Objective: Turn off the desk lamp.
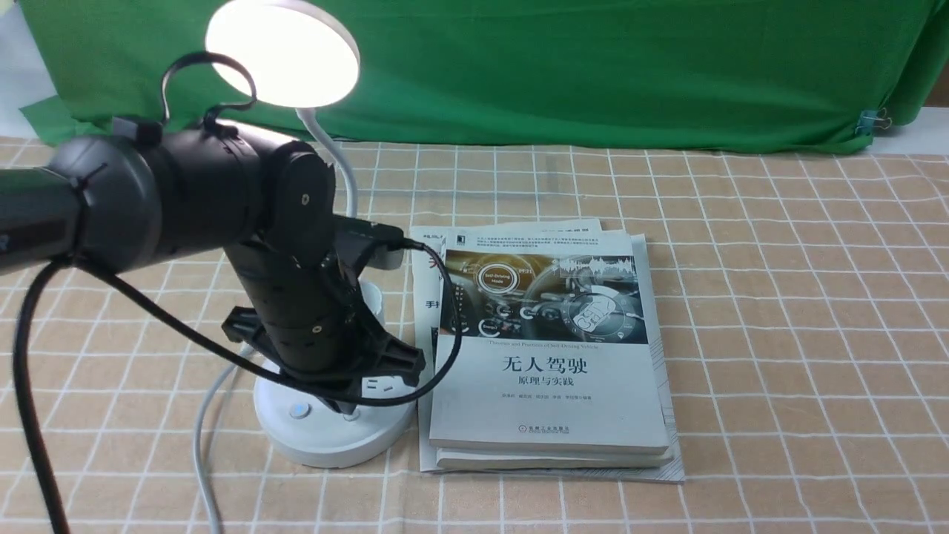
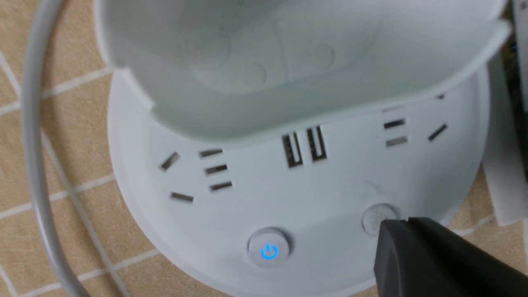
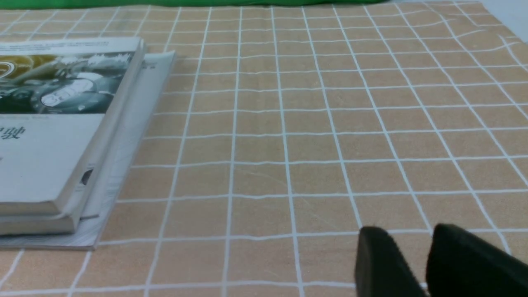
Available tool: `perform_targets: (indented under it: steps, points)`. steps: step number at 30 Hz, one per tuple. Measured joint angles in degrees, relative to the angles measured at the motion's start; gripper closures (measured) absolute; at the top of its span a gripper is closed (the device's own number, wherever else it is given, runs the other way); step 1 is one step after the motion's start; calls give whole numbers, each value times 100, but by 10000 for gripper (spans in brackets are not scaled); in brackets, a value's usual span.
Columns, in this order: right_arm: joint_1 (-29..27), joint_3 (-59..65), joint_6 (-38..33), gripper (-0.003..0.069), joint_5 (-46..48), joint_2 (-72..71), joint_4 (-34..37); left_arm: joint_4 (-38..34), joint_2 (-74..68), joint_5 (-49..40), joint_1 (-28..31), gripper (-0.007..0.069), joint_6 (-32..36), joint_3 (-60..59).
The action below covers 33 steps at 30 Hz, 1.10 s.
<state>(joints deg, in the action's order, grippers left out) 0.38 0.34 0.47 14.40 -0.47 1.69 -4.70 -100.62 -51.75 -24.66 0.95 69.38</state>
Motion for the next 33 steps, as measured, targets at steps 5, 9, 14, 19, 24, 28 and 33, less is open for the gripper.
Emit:
perform_targets:
  steps: [5, 9, 14, 19, 24, 28, 33]
  points:
    - [0, 0, 0, 416, 0, 0, 0, 0, -55, 42, 0, 629, -1, 0]
    - [0, 0, 0, 416, 0, 0, 0, 0, -388, 62, 0, 629, -1, 19]
    - [0, 0, 0, 416, 0, 0, 0, 0, -423, 85, 0, 629, 25, 55]
    - [0, 0, 0, 416, 0, 0, 0, 0, -281, 96, 0, 629, 1, 18]
    - [0, 0, 0, 416, 0, 0, 0, 0, 275, 3, 0, 629, -15, -77]
    - [0, 0, 0, 416, 0, 0, 0, -5, 1278, 435, 0, 629, -49, -774]
    - [0, 0, 0, 416, 0, 0, 0, -101, 3385, 2100, 0, 629, -154, -2494]
